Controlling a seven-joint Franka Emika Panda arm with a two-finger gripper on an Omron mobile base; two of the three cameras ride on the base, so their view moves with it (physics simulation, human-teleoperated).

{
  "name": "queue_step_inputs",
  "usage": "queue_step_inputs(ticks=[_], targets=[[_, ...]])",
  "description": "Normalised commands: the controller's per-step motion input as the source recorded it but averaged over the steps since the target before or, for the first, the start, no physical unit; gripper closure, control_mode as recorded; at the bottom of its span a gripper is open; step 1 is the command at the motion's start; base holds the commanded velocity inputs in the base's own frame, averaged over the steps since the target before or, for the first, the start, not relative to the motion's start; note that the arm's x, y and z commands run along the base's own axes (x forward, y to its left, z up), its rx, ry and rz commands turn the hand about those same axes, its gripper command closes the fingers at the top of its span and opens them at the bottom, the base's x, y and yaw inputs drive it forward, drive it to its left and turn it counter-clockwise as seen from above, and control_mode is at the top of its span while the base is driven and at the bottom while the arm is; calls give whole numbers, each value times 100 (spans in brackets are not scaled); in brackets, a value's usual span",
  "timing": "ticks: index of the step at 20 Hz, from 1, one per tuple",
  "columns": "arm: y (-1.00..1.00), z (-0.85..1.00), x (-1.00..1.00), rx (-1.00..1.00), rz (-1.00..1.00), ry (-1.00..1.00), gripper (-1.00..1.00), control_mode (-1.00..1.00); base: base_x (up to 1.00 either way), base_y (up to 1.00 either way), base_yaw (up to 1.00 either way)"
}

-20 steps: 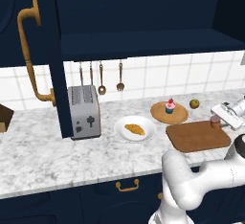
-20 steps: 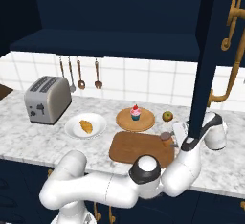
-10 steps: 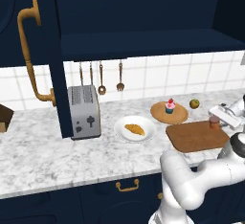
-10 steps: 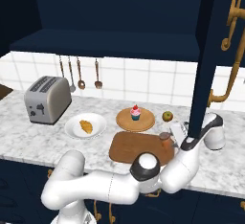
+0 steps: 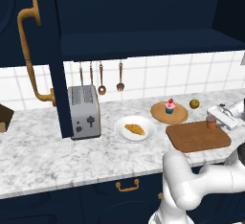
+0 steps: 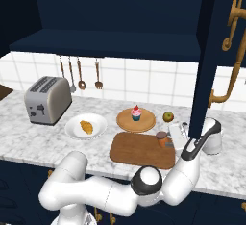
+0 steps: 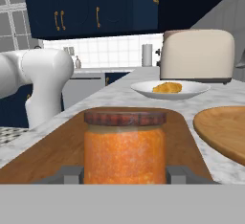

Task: From the different types of pastries on the counter, select a croissant and place it on the cutting board. Then retrieve a jar of jam from the cabinet and place it alongside the croissant on the cutting board.

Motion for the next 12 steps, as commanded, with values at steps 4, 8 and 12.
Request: queue_step_inputs(ticks=[4,8,12], targets=[[39,0,-24,0,-12,0,100,-100,0,0,0],[35,-16,-3,0,-12,0,100,-100,0,0,0],[16,-20,0,-2,-8,0,100,-100,0,0,0]])
